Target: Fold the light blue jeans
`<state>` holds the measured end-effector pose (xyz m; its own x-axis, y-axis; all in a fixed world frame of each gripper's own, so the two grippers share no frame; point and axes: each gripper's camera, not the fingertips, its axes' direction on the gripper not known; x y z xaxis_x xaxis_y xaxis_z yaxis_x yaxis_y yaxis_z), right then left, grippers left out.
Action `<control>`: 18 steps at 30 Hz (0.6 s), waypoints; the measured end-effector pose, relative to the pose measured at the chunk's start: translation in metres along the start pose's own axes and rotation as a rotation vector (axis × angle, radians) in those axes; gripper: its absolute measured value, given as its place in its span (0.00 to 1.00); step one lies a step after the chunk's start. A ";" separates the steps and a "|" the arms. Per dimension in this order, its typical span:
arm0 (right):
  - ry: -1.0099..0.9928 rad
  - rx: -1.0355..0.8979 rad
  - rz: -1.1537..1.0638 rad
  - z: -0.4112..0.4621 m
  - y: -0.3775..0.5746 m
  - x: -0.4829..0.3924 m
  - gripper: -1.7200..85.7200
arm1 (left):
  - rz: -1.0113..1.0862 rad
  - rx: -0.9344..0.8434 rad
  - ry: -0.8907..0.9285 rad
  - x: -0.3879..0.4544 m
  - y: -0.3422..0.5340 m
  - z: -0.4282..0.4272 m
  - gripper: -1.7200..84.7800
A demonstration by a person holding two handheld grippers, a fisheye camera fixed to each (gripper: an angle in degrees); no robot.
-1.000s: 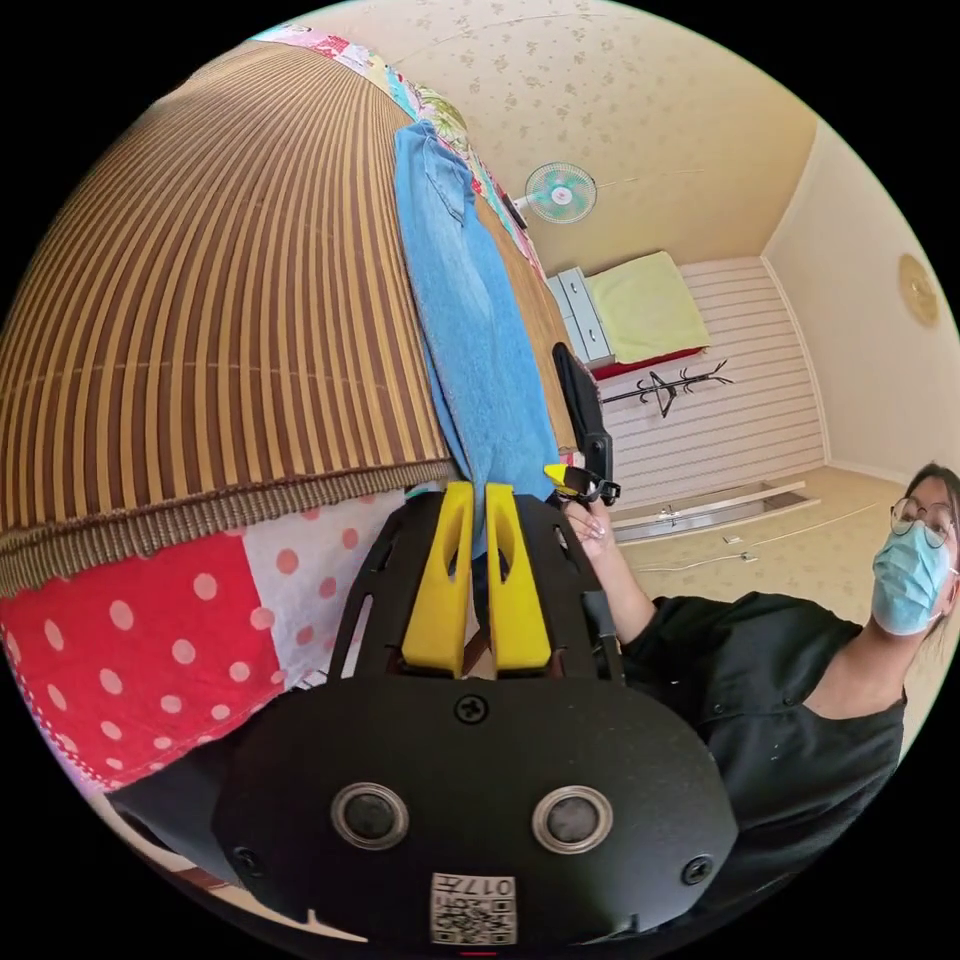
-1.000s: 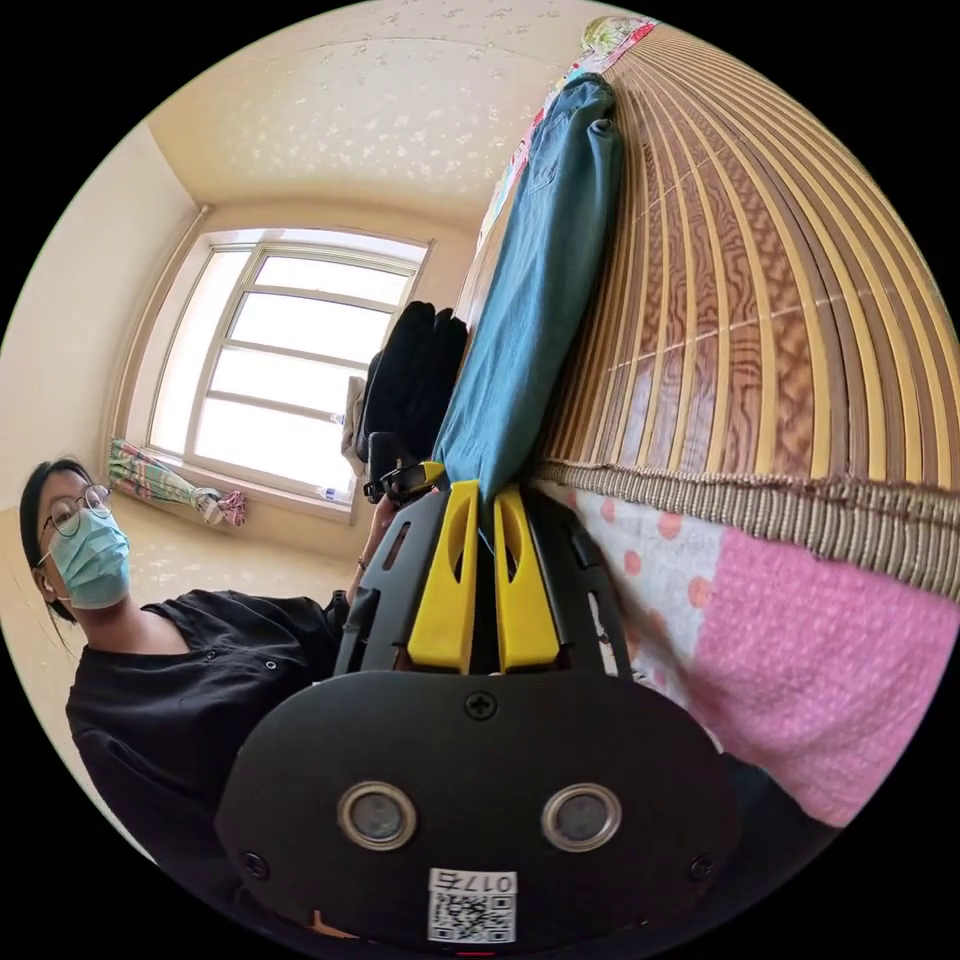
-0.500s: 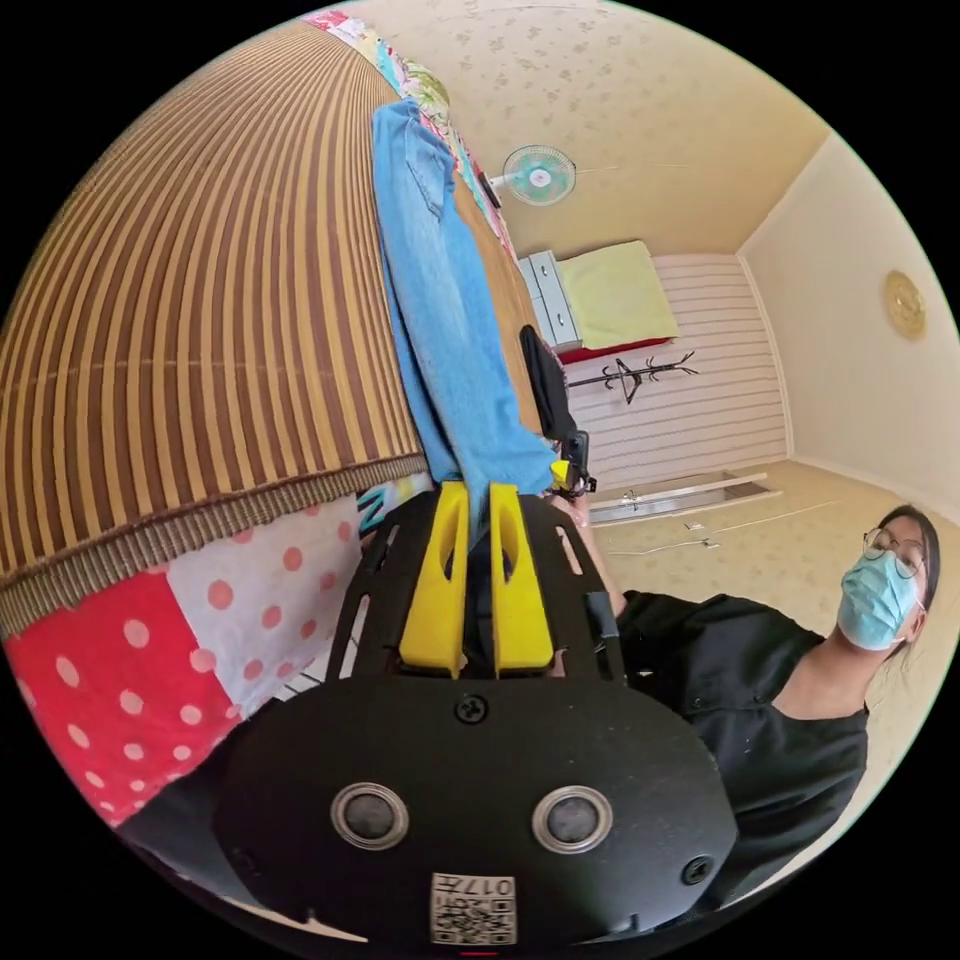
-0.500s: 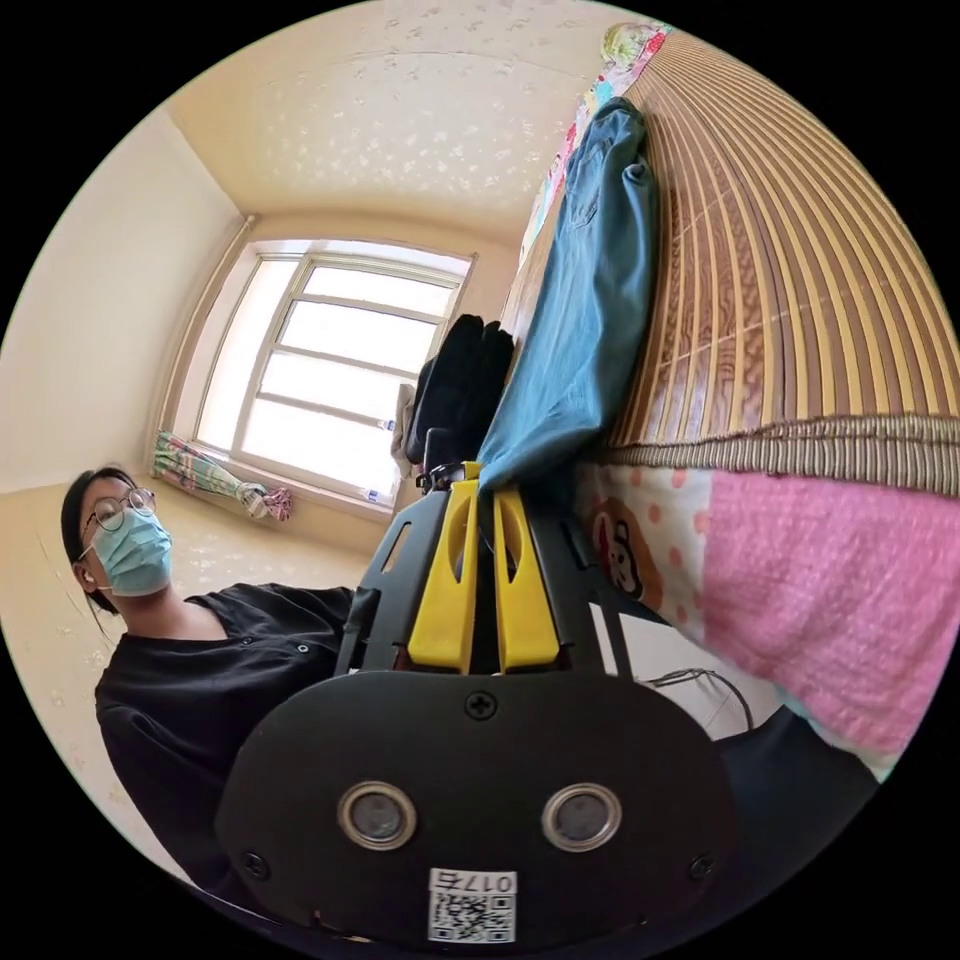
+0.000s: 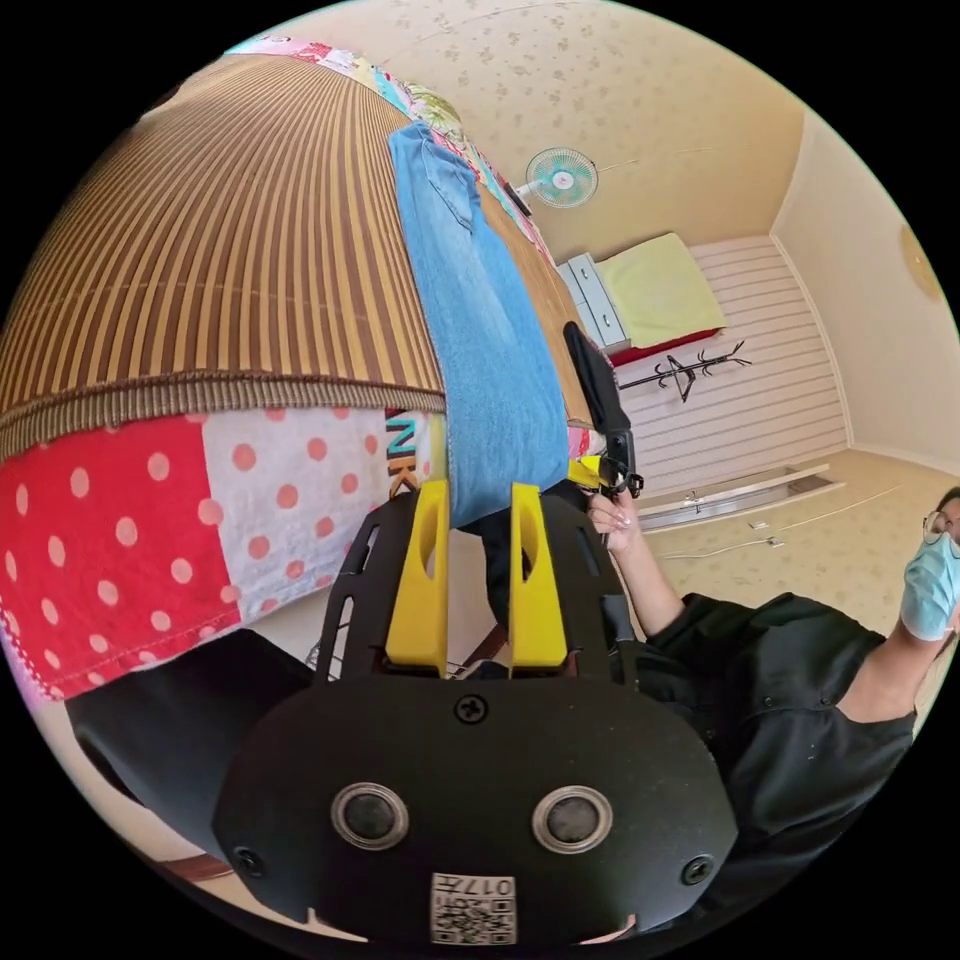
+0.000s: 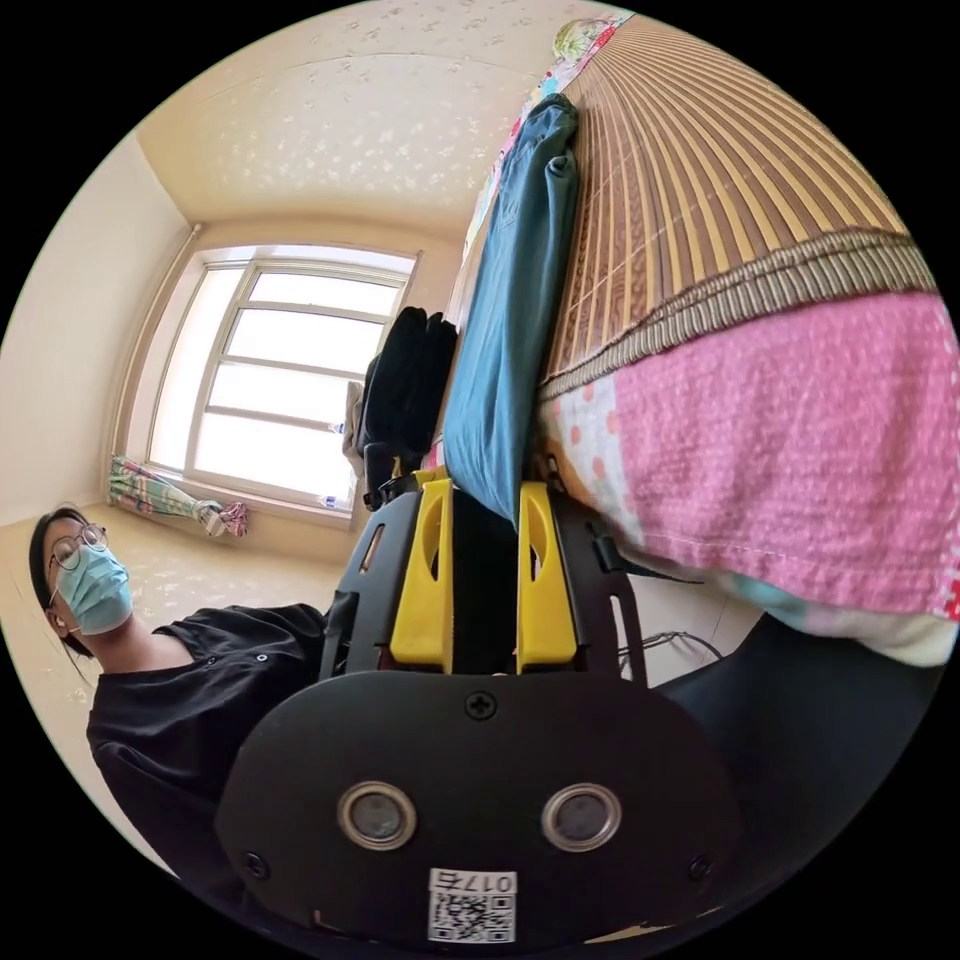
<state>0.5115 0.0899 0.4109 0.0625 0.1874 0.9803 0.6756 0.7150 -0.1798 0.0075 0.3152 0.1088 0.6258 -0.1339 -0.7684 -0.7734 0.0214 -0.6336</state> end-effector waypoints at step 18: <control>0.244 0.027 -0.149 0.045 -0.017 -0.010 0.13 | 0.128 0.085 -0.208 0.032 0.000 0.032 0.14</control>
<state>0.4661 0.1058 0.4004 0.1415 -0.0865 0.9862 0.6706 0.7411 -0.0312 0.0311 0.3427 0.0815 0.5373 0.0813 -0.8395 -0.8420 0.1098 -0.5282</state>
